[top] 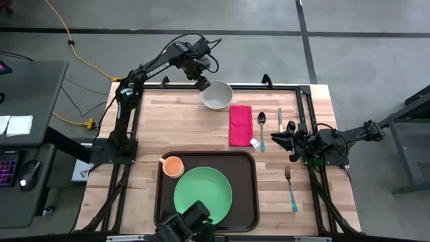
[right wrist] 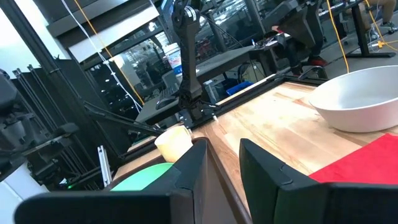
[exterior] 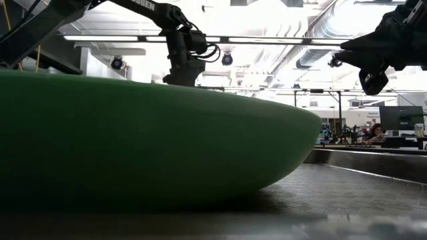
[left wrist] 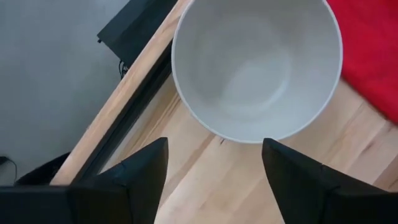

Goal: Set up tray
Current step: Put the gray bowl on the green plate

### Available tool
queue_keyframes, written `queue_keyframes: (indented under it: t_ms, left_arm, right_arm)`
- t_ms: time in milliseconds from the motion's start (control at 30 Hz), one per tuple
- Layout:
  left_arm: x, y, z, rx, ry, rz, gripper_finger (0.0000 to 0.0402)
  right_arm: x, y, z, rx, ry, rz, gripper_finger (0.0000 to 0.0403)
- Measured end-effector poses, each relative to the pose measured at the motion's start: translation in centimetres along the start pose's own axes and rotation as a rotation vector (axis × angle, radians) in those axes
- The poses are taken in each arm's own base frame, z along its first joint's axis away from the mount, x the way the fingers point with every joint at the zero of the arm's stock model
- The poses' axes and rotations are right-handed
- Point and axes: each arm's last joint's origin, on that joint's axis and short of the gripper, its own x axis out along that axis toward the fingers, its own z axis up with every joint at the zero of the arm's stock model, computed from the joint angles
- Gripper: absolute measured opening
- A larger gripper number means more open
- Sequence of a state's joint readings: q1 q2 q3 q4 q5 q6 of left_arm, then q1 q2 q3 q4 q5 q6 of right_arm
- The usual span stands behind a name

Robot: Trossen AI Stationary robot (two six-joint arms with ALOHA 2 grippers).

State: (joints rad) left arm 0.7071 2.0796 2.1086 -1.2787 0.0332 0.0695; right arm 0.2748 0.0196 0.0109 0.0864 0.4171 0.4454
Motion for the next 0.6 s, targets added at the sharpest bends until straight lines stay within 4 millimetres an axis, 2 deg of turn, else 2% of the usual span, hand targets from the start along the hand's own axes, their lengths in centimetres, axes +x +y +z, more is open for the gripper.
queue_keyframes:
  t_ms: [100, 400, 600]
  left_arm:
    - [0.6, 0.0, 0.0, -0.031, 0.018, 0.006, 0.0286]
    - [4.2, -0.2, 0.6, -0.074, 0.081, -0.007, 0.0283]
    - [5.6, 0.0, 0.8, -0.120, 0.089, 0.004, 0.0282]
  right_arm:
    - [0.0, 0.0, 0.0, 0.000, 0.000, 0.000, 0.0074]
    - [0.0, 0.0, 0.0, 0.000, -0.002, -0.003, 0.0074]
    - [0.0, 0.0, 0.0, 0.000, -0.009, -0.017, 0.0074]
